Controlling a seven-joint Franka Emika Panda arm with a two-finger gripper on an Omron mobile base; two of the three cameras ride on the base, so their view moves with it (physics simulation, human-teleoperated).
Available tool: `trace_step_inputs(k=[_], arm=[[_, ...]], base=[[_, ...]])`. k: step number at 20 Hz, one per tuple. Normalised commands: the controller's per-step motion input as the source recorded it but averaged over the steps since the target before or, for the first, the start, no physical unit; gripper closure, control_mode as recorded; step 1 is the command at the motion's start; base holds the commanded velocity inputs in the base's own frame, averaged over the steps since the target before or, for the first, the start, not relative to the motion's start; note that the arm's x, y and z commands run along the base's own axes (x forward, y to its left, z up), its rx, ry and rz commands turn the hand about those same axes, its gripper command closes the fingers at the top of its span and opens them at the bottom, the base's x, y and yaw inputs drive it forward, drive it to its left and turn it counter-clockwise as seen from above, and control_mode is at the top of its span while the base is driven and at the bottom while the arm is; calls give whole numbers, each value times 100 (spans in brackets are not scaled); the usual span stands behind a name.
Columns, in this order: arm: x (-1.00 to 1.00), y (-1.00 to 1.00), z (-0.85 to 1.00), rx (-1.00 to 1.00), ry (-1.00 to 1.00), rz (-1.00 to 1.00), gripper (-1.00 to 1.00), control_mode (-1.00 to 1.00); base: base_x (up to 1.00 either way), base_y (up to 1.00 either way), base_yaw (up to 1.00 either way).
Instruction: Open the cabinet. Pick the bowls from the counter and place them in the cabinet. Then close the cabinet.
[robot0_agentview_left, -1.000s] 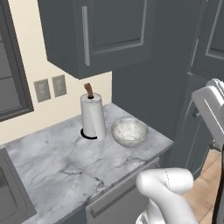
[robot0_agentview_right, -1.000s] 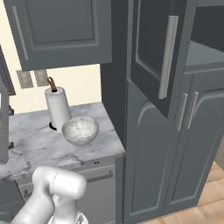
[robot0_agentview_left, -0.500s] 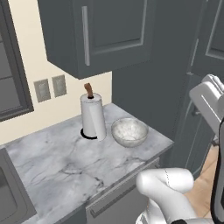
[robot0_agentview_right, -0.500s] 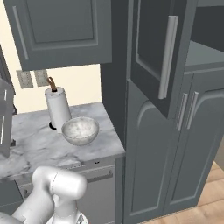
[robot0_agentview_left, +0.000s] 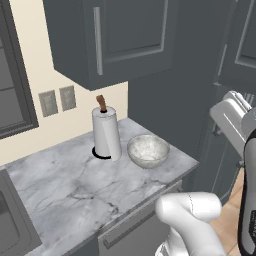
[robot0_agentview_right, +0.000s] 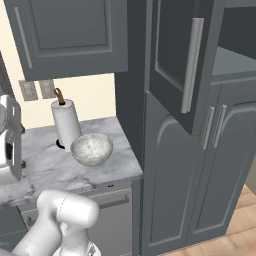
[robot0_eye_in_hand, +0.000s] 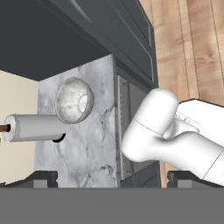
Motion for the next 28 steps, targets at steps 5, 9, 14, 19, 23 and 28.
trace_step_inputs(k=[5,9,14,19,23,28], arm=[[23,-1,0,-1,0,0,-100,-100],[31,0,-7,-2,0,1,-100,-100],[9,-11,-19,-1,0,6,-100,-100],[5,-7,-27,0,0,10,-100,-100],[9,-7,-25,0,0,12,-100,-100],[19,-1,-23,0,0,9,-100,-100]], base=[[0,0,0],[0,0,0],[0,0,0],[0,0,0],[0,0,0],[0,0,0]])
